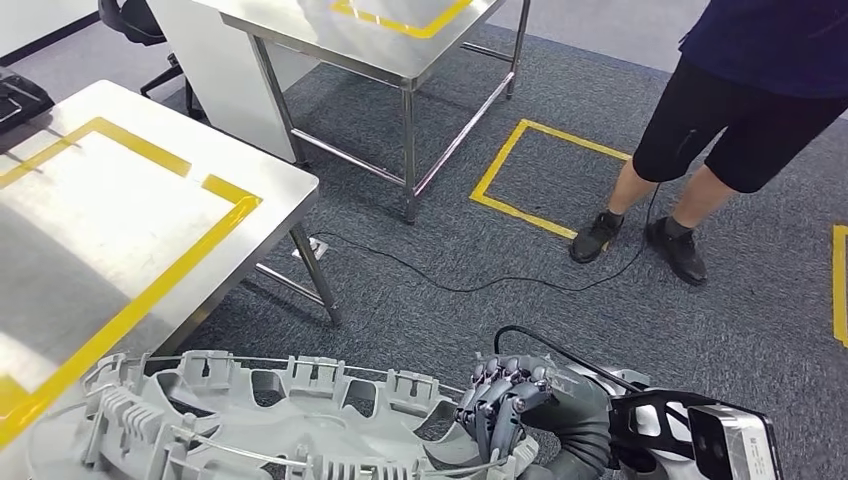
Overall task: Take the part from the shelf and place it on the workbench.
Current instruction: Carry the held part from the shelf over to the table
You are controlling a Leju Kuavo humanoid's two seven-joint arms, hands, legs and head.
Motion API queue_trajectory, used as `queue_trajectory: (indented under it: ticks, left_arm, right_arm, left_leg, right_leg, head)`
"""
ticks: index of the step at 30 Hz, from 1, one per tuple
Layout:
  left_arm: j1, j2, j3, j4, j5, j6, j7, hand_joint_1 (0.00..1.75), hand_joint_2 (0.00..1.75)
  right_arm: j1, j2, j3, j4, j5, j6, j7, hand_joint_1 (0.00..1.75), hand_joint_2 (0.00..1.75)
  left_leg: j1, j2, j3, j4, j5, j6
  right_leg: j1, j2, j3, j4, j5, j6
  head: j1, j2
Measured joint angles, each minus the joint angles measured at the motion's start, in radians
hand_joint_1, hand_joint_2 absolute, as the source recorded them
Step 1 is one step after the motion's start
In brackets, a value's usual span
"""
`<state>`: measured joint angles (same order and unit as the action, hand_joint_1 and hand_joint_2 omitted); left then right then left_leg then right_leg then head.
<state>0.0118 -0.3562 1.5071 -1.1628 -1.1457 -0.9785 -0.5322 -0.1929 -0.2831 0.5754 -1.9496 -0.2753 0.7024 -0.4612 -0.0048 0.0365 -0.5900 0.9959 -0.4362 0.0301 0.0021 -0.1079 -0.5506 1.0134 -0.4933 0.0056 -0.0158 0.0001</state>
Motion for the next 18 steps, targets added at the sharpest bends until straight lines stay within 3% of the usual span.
queue_trajectory:
  ticks: [1,3,5,6,7,8,10,12,14,15,16,18]
  left_arm:
    - [0.0,0.0,0.0,-0.001,0.003,-0.002,0.002,0.0,1.75]
    - [-0.002,0.0,-0.001,-0.003,0.011,-0.005,0.007,0.0,1.75]
    - [-0.003,0.0,-0.001,-0.006,0.023,-0.007,0.016,0.0,1.75]
    - [-0.002,0.0,-0.001,-0.009,0.03,-0.008,0.02,0.0,1.75]
    - [0.0,0.0,-0.001,-0.011,0.034,-0.01,0.023,0.0,1.75]
    - [0.001,0.0,-0.001,-0.013,0.037,-0.011,0.026,0.0,1.75]
    - [0.003,0.0,-0.001,-0.018,0.04,-0.015,0.029,0.0,1.75]
    - [0.006,0.0,0.0,-0.023,0.042,-0.017,0.03,0.0,1.75]
    - [0.011,0.0,0.0,-0.027,0.044,-0.018,0.031,0.0,1.75]
    - [0.012,0.0,0.0,-0.028,0.044,-0.02,0.031,0.0,1.75]
    - [0.012,0.0,0.0,-0.03,0.044,-0.02,0.031,0.0,1.75]
    - [0.009,0.0,0.0,-0.031,0.045,-0.021,0.031,0.0,1.75]
  right_arm:
    - [-0.003,-0.001,0.001,0.002,-0.001,0.0,-0.002,1.69,1.75]
    - [-0.006,-0.006,0.003,0.006,-0.003,0.0,-0.006,1.69,1.75]
    - [-0.006,-0.01,0.006,0.011,-0.005,0.001,-0.01,1.69,1.75]
    - [-0.006,-0.011,0.007,0.013,-0.005,0.001,-0.011,1.69,1.75]
    - [-0.006,-0.012,0.008,0.015,-0.005,0.001,-0.011,1.69,1.75]
    - [-0.007,-0.013,0.01,0.016,-0.005,0.001,-0.011,1.69,1.75]
    - [-0.01,-0.014,0.012,0.018,-0.005,0.002,-0.011,1.69,1.75]
    - [-0.014,-0.014,0.016,0.021,-0.007,0.002,-0.012,1.69,1.75]
    - [-0.019,-0.014,0.019,0.023,-0.008,0.002,-0.013,1.69,1.75]
    - [-0.022,-0.013,0.02,0.023,-0.008,0.002,-0.013,1.69,1.75]
    - [-0.024,-0.013,0.021,0.023,-0.009,0.002,-0.013,1.69,1.75]
    - [-0.026,-0.013,0.022,0.023,-0.009,0.003,-0.012,1.69,1.75]
  left_leg:
    - [0.004,-0.013,0.009,-0.01,0.007,0.005]
    - [0.008,-0.039,0.018,-0.02,0.014,0.01]
    - [0.008,-0.071,0.017,-0.018,0.014,0.011]
    - [0.008,-0.087,0.017,-0.017,0.014,0.01]
    - [0.009,-0.104,0.017,-0.015,0.013,0.009]
    - [0.01,-0.12,0.017,-0.012,0.011,0.006]
    - [0.012,-0.148,0.013,-0.001,0.006,-0.004]
    - [0.011,-0.167,0.001,0.007,0.003,-0.016]
    - [0.014,-0.18,-0.01,0.009,0.004,-0.026]
    - [0.014,-0.17,-0.015,0.015,0.0,-0.03]
    - [0.014,-0.146,-0.028,0.039,-0.015,-0.035]
    - [0.013,-0.08,-0.081,0.149,-0.074,-0.042]
  right_leg:
    - [-0.001,0.022,-0.009,0.025,-0.014,0.001]
    - [-0.006,0.079,-0.06,0.135,-0.06,-0.002]
    - [-0.011,0.1,-0.124,0.253,-0.095,0.002]
    - [-0.014,0.102,-0.137,0.267,-0.092,0.009]
    - [-0.017,0.104,-0.129,0.24,-0.073,0.02]
    - [-0.021,0.109,-0.102,0.176,-0.041,0.031]
    - [-0.029,0.143,-0.044,0.045,0.013,0.039]
    - [-0.027,0.166,-0.023,0.001,0.029,0.024]
    - [-0.026,0.153,-0.023,0.002,0.03,0.008]
    - [-0.027,0.144,-0.023,0.001,0.03,0.001]
    - [-0.029,0.132,-0.021,-0.001,0.03,-0.006]
    - [-0.025,0.107,-0.019,-0.002,0.027,-0.017]
  head:
    - [0.001,0.0]
    - [0.005,0.0]
    - [0.007,0.0]
    - [0.008,0.0]
    - [0.008,0.0]
    - [0.008,0.0]
    - [0.009,0.0]
    - [0.01,0.0]
    - [0.009,0.0]
    - [0.009,0.0]
    - [0.006,0.0]
    - [0.001,0.0]
